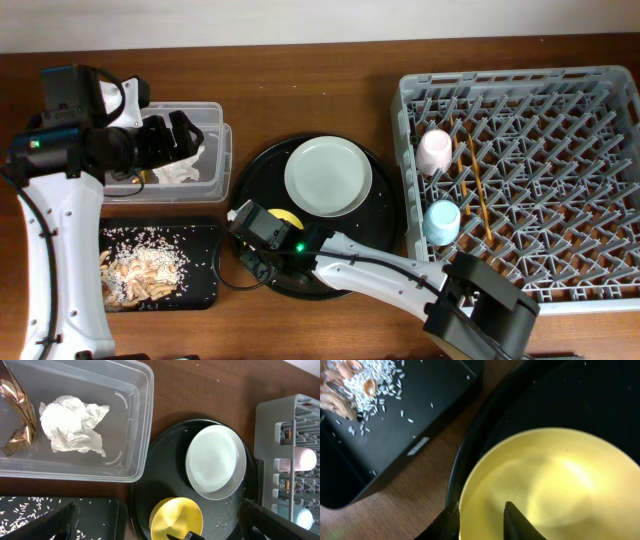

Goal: Sort waste into correct bins and load items into the dishwasher rack
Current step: 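Move the right gripper to the yellow bowl and grasp its rim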

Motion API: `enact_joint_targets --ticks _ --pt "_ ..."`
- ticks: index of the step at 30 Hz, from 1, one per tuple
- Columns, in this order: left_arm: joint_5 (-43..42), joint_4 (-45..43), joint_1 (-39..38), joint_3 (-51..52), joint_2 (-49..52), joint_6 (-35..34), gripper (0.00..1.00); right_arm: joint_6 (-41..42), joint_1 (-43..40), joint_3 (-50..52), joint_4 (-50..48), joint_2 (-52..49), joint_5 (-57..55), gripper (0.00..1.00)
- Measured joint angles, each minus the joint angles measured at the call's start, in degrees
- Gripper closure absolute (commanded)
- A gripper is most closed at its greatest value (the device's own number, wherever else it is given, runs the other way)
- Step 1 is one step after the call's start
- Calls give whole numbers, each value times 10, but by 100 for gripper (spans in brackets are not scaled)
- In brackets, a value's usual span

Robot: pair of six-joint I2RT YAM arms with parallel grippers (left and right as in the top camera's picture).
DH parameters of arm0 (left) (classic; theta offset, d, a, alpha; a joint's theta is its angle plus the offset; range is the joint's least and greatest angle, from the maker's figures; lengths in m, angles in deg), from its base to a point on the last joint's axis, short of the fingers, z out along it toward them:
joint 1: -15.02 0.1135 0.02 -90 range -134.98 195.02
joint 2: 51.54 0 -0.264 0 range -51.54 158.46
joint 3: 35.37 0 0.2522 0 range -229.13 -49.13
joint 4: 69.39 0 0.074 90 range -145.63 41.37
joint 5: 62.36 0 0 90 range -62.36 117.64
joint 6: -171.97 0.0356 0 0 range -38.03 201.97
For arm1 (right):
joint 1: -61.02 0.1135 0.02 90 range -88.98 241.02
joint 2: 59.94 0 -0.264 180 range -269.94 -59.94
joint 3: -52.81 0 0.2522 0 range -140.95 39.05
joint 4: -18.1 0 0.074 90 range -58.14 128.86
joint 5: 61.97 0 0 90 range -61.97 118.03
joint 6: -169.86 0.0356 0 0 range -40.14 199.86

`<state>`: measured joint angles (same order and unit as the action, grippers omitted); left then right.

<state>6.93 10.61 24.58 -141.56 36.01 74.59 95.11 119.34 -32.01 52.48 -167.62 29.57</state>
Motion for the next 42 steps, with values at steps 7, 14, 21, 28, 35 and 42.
enact_joint_targets --ticks 7,14,21,28,35,42 --pt "0 0 0 0 0 0 0 0 0 0 32 0 19 70" --pt "0 0 0 0 0 0 0 0 0 0 48 0 37 66" --pt "0 0 0 0 0 0 0 0 0 0 69 -3 39 66" --pt "0 0 0 0 0 0 0 -3 0 -1 148 -5 14 65" --pt "0 0 0 0 0 0 0 -4 0 -1 192 0 -42 60" --pt "0 0 0 0 0 0 0 -5 0 -1 152 17 -67 42"
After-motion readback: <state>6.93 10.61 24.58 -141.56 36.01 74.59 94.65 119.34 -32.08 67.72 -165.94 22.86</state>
